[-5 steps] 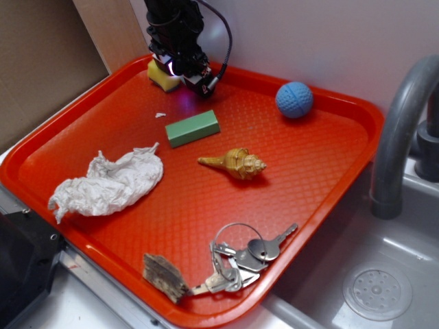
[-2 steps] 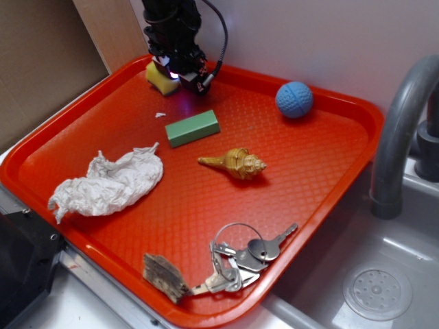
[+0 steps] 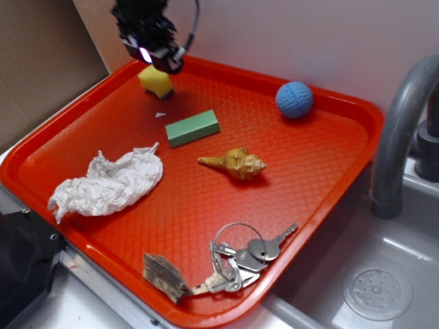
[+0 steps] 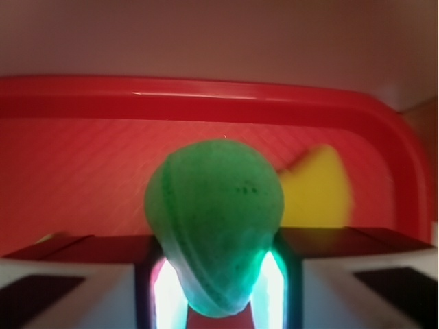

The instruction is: Grab the green ball.

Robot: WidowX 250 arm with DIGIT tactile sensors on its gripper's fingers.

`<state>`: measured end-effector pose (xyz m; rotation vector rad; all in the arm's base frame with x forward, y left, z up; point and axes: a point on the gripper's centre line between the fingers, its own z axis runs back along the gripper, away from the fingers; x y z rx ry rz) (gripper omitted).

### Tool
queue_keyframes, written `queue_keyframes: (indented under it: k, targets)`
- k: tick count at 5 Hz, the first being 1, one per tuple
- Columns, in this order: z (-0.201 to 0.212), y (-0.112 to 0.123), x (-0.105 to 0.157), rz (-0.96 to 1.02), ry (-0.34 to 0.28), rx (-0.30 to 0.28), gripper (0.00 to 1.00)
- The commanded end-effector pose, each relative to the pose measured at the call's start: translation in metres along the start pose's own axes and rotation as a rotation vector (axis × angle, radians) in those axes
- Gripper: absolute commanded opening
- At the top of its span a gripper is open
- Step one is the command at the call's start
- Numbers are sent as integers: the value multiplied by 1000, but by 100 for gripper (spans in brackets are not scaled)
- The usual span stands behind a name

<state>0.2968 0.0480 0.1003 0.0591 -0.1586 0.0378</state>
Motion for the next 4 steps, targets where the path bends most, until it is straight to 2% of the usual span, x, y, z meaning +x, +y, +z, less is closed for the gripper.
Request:
queue_keyframes:
  k: [1,2,3,4]
  targets:
    - [116,7,-26,162,9,-47,0]
    - [138,12,-47,195,2,-57,0]
    - [129,13,-61,275,-23,16,0]
    - [88,14,-59,285,27,117,0]
